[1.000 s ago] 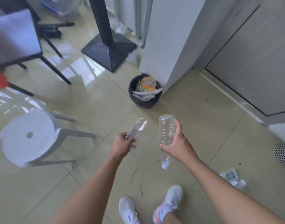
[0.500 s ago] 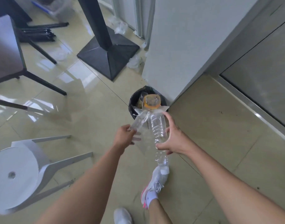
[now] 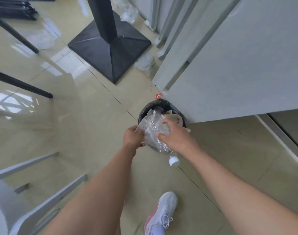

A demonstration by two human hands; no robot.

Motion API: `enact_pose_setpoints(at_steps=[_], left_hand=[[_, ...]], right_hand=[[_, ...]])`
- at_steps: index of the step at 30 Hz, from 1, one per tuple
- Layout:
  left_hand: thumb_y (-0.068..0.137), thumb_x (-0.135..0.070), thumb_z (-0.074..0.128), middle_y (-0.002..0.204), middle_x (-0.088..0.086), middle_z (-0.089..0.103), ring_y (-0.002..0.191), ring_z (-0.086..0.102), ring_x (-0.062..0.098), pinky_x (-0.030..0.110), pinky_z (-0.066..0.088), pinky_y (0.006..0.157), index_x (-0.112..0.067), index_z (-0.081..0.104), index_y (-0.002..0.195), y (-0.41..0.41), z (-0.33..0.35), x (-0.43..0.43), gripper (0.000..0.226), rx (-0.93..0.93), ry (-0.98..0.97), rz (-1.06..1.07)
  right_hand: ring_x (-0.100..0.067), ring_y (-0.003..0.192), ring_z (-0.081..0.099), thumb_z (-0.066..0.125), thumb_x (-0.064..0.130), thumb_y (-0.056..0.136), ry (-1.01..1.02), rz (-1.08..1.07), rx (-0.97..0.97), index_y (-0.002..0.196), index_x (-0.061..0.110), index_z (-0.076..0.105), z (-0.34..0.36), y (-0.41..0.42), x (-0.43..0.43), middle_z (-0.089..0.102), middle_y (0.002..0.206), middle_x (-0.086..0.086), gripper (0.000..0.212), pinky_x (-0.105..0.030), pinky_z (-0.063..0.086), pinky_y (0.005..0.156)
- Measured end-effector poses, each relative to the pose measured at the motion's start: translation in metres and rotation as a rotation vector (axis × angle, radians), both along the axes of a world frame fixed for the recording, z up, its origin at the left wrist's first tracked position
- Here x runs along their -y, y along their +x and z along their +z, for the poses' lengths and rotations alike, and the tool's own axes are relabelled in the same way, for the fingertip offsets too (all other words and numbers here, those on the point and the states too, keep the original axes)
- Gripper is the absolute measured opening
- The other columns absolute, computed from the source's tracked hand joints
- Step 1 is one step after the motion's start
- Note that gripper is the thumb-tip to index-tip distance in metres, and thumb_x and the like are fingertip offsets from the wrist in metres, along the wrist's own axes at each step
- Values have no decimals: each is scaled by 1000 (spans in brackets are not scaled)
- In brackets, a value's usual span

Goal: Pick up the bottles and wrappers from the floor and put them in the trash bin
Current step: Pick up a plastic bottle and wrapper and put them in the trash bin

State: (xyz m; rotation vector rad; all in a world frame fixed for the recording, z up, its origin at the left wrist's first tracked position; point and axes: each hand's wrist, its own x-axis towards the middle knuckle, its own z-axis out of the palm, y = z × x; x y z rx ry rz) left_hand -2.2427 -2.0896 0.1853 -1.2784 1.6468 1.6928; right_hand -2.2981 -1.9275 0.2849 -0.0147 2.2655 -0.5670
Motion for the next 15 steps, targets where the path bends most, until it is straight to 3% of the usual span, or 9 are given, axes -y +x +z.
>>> enact_pose_setpoints(at_steps=[3,7,12,15], left_hand=[[89,-7,56,83,17,70,66,69,31,45,65,62,0,66,94,-25,-39,4,13,27,1,-16],[88,-25,56,94,10,71,82,71,29,44,62,73,-14,57,104,-46,-74,13,19,23,-101,-135],[89,-43,54,78,-3,75,73,75,20,40,59,70,-24,54,101,-35,-100,36,22,-52,-181,-348],[93,-47,55,86,-6,73,81,74,21,40,57,76,-22,53,110,-35,-109,49,30,-52,-207,-479]], right_hand=[[-30,122,60,59,53,93,94,64,-48,149,37,42,-45,-11,29,64,135,-5,60,-38,48,91],[-33,128,58,57,53,96,219,112,-22,151,37,45,-95,-31,53,63,139,-7,59,-41,49,95],[-28,118,64,62,50,96,401,250,-15,137,30,62,-133,-56,71,68,131,-4,46,-35,47,78],[-29,113,65,61,51,97,450,268,6,130,25,67,-145,-71,78,70,124,-6,42,-33,42,73]])
